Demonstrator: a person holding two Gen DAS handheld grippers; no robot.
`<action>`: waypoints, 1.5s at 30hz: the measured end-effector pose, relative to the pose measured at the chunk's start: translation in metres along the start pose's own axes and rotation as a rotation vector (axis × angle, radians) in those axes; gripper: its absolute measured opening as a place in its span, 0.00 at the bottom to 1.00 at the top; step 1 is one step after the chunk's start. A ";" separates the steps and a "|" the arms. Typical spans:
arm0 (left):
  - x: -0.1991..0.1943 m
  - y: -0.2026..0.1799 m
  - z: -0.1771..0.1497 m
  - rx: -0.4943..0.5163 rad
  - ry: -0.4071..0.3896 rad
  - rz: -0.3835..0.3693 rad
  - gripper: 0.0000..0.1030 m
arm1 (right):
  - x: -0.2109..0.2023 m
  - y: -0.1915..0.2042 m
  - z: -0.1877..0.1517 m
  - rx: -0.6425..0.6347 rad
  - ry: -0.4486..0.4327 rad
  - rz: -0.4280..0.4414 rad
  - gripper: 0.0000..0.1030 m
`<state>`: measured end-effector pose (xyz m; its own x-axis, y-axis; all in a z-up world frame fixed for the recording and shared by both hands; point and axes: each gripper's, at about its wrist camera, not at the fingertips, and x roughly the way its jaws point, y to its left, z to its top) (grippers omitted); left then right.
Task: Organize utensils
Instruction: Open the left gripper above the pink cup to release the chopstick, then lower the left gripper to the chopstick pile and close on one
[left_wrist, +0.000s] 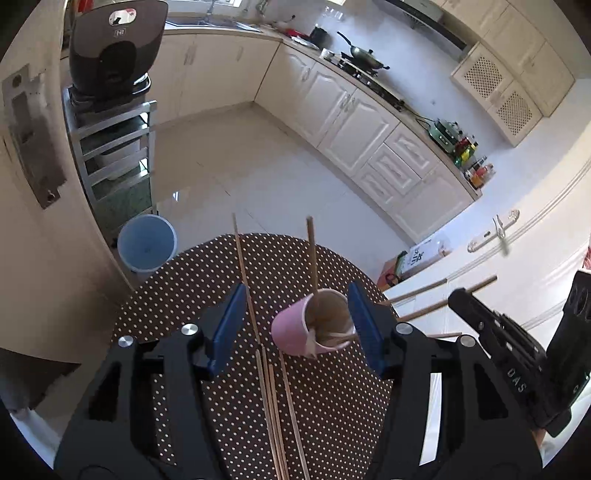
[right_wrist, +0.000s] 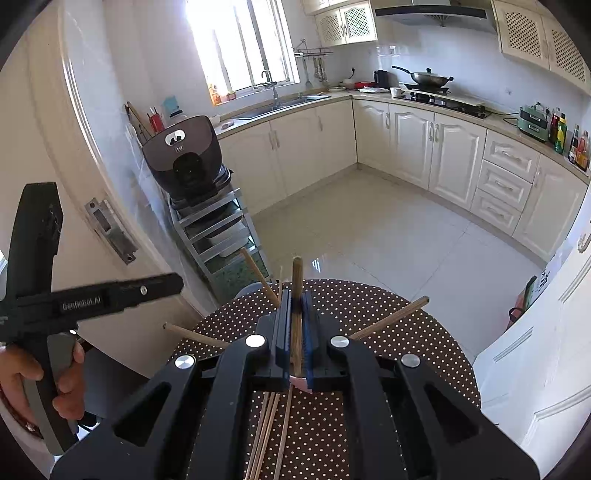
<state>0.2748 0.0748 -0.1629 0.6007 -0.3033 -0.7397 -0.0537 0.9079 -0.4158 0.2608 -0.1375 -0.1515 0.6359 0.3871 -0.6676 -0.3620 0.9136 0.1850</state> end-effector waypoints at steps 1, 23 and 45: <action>0.001 0.003 0.002 -0.013 0.004 0.000 0.55 | 0.001 0.000 0.000 -0.003 -0.001 -0.002 0.04; 0.092 0.055 0.000 -0.143 0.158 -0.033 0.55 | 0.036 -0.024 0.001 0.057 0.056 0.056 0.05; 0.120 0.074 -0.020 -0.204 0.212 0.007 0.55 | 0.014 -0.056 -0.001 0.236 0.046 0.191 0.23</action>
<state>0.3267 0.1000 -0.2929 0.4207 -0.3708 -0.8280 -0.2295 0.8395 -0.4925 0.2896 -0.1828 -0.1718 0.5382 0.5533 -0.6358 -0.3001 0.8307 0.4688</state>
